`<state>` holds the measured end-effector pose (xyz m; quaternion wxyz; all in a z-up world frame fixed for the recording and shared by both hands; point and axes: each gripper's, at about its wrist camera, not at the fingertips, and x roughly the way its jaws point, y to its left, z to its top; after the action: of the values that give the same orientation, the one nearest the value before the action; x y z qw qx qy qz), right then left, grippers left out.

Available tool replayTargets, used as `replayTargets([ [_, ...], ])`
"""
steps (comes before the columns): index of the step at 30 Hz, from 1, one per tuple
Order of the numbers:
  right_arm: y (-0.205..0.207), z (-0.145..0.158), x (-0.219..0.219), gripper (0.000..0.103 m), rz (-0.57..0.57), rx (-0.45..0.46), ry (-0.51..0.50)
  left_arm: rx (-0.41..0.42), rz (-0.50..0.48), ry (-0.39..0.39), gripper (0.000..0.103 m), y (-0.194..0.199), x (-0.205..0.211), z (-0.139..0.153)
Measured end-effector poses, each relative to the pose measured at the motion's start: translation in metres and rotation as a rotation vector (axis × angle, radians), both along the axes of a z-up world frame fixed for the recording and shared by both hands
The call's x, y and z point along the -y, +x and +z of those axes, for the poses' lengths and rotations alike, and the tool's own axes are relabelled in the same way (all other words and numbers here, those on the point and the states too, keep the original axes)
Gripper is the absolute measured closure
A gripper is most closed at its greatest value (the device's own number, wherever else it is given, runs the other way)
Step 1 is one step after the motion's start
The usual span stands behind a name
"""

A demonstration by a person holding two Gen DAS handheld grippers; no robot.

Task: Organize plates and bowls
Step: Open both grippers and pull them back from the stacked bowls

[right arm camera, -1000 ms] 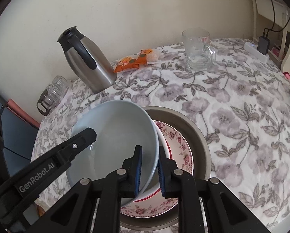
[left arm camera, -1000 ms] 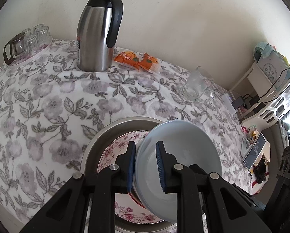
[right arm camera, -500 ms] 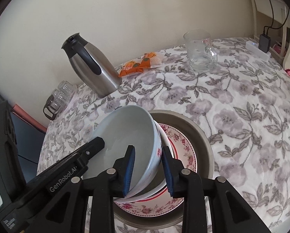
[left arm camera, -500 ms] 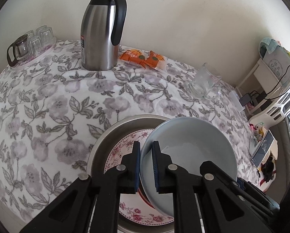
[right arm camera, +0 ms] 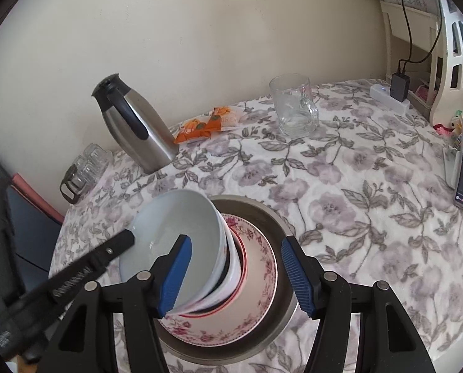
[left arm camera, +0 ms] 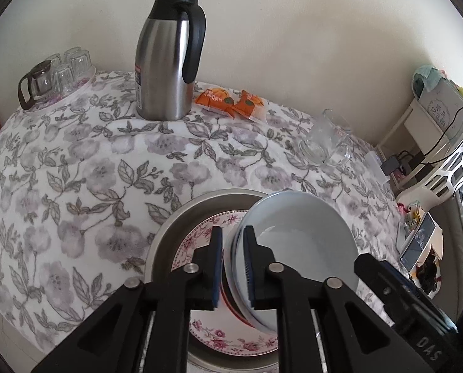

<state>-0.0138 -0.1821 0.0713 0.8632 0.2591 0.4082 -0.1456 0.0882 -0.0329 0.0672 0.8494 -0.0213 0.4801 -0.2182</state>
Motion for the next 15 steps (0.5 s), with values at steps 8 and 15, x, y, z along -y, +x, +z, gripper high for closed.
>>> replayTargets([
  [8, -0.018, -0.005, -0.011, 0.027, 0.008, -0.029, -0.052, 0.052, 0.077, -0.01, 0.028, -0.02, -0.027, 0.013],
  [15, -0.04, -0.009, -0.026, 0.02, 0.023, -0.028, -0.091, 0.084, 0.118, 0.043, 0.013, -0.043, -0.047, 0.009],
])
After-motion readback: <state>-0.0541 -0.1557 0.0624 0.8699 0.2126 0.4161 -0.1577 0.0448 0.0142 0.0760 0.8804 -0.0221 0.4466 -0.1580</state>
